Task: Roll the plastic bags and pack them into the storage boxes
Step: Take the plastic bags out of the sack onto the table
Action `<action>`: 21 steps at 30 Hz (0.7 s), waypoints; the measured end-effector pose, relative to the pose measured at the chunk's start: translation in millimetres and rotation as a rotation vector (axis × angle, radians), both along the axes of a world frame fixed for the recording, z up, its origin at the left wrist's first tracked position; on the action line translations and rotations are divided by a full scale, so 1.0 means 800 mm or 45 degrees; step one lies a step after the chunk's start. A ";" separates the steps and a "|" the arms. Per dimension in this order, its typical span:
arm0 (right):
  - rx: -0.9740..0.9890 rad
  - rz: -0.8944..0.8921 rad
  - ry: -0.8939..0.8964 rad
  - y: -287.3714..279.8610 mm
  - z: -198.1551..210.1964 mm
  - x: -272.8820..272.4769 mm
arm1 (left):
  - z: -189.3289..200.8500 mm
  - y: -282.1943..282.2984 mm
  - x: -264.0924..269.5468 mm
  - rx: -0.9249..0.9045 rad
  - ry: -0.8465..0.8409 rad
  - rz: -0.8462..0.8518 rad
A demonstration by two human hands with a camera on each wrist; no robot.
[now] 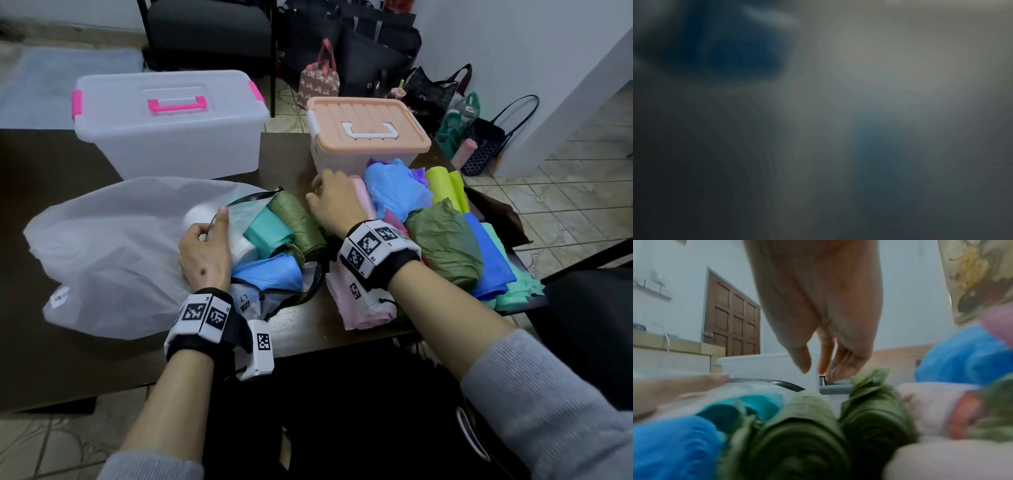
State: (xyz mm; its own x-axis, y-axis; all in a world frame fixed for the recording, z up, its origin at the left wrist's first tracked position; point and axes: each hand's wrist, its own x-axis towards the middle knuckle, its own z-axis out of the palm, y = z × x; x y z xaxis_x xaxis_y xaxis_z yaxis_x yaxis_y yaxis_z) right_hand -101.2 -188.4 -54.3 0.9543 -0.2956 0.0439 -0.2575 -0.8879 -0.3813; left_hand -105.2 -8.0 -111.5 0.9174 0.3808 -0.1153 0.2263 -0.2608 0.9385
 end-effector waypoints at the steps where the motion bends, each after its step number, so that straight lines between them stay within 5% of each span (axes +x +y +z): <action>1: 0.130 0.057 0.087 0.009 -0.001 0.001 | 0.000 0.000 0.000 -0.002 -0.001 0.000; 5: 0.228 0.049 0.407 0.035 -0.012 0.007 | 0.001 -0.001 0.000 -0.007 -0.005 -0.002; 21: 0.235 0.079 0.586 0.031 0.004 0.003 | 0.002 -0.001 -0.001 0.001 0.002 -0.010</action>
